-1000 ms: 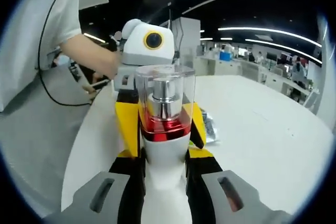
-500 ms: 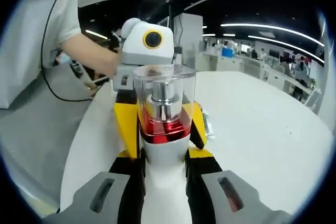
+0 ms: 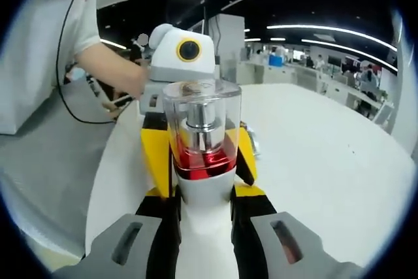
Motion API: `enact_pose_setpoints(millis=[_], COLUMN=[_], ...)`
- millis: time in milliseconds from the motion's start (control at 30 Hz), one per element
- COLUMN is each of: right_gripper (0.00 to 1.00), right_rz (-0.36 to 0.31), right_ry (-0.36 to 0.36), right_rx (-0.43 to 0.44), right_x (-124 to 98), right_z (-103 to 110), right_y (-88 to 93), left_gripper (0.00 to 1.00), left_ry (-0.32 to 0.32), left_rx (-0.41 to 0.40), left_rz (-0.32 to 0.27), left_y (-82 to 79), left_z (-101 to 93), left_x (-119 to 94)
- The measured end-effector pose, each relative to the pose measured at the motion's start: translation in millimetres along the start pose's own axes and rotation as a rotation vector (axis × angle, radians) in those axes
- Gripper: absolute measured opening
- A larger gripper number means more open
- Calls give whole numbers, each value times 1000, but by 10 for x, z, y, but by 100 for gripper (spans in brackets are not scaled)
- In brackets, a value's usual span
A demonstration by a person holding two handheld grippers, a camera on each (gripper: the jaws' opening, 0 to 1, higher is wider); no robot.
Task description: Arrange the skincare products in the storage area until every visible bottle or jar stands upright without overlapping.
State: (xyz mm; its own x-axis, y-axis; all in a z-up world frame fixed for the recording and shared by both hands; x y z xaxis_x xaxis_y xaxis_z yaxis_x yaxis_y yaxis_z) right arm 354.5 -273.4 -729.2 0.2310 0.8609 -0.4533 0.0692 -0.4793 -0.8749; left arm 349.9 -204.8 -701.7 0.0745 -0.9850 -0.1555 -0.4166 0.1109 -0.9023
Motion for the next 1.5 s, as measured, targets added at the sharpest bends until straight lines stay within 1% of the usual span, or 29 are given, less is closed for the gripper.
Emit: enact_pose_setpoints(millis=[100, 167, 200, 400, 600, 767, 867, 933, 1000, 1133, 1233, 1367, 1400, 1500], right_gripper=[28, 28, 28, 29, 30, 39, 44, 50, 54, 58, 63, 70, 71, 75], right_rz=[1, 0, 0, 1, 2, 13, 18, 32, 61, 62, 70, 87, 91, 79], right_ry=[4, 6, 11, 37, 51, 68, 74, 82, 83, 86, 109, 134, 145, 172], right_rx=[4, 9, 27, 23, 44, 64, 81, 82, 79, 92, 108, 149, 158, 185], right_x=[-4, -4, 0, 20, 20, 34, 52, 55, 80, 74, 71, 33, 16, -27], right_z=[7, 2, -12, 5, 19, 29, 45, 51, 70, 126, 161, 176, 188, 226], right_y=[3, 5, 9, -6, -5, -3, -51, -54, -51, -88, -114, -131, -139, -179], left_gripper=[28, 28, 28, 28, 28, 34, 39, 40, 42, 46, 50, 60, 61, 61], left_ry=[4, 5, 4, -3, -4, 3, -16, -29, -37, -50, -70, -99, -105, -118], left_rx=[-2, -4, -5, -11, -16, -22, -11, -8, -14, 1, 4, -4, -2, -7], left_rz=[0, -1, -3, -5, -6, -10, 2, 17, 21, 19, 24, 27, 29, 29], left_y=[-2, -3, -4, -8, -9, -50, -60, -35, -38, -89, -104, -129, -141, -150], left_z=[-14, 9, 18, 49, 65, 4, 17, 39, 40, -35, -39, 7, -34, -55], left_x=[13, 5, 2, -15, -24, -24, -50, -76, -110, -166, -234, -339, -344, -374])
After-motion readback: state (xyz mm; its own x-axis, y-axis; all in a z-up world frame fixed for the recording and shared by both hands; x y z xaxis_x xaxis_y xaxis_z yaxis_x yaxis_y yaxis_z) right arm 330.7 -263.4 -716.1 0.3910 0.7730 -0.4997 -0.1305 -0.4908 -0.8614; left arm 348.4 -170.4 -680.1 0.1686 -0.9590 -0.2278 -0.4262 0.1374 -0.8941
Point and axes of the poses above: the point that each gripper's makers call its tool centre point, and the gripper's own axes: x roughly forward along the fingers, z roughly to its left, y roughly out of its underside, the point moved 6 cm from there along -x, roughly backward along the fingers, and after that the axes turned 10 degrees about -x, right-handed, at the moved point
